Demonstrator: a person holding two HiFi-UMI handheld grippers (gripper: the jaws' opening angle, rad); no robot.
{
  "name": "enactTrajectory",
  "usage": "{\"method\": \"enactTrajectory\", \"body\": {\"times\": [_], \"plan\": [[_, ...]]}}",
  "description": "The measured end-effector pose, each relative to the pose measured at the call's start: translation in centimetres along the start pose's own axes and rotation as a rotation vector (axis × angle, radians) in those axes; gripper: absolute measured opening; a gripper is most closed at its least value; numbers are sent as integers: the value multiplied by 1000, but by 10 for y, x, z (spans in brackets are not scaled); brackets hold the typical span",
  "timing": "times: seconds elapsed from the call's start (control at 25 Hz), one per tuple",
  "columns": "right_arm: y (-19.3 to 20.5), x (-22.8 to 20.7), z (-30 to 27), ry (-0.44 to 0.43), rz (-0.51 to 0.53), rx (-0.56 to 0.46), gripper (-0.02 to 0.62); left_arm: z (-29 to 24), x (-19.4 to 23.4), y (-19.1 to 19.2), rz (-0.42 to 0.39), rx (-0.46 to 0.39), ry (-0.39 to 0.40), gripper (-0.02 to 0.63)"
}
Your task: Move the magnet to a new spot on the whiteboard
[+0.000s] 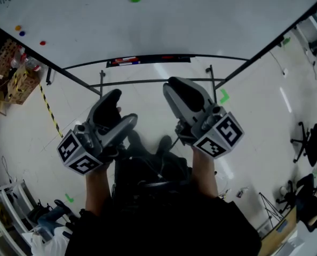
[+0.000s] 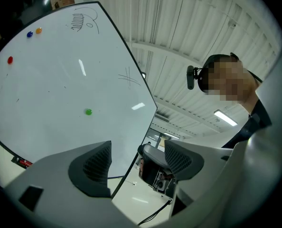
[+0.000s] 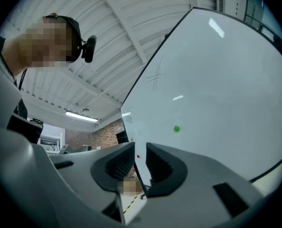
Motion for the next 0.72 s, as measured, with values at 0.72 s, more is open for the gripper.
{"method": "enactTrajectory", "body": {"times": [0.72], "plan": [[28, 75, -63, 48, 58, 63, 89, 87, 35, -20, 92, -20, 107, 337]]}}
Point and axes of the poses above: the fingertips, and each gripper's own axes: z backward along the fingers, x to its left, y out of its underside, the point moved 6 cm from there along z, backward along the fingers, and after that the axes turned 13 degrees about -y, right-handed, at the moved point
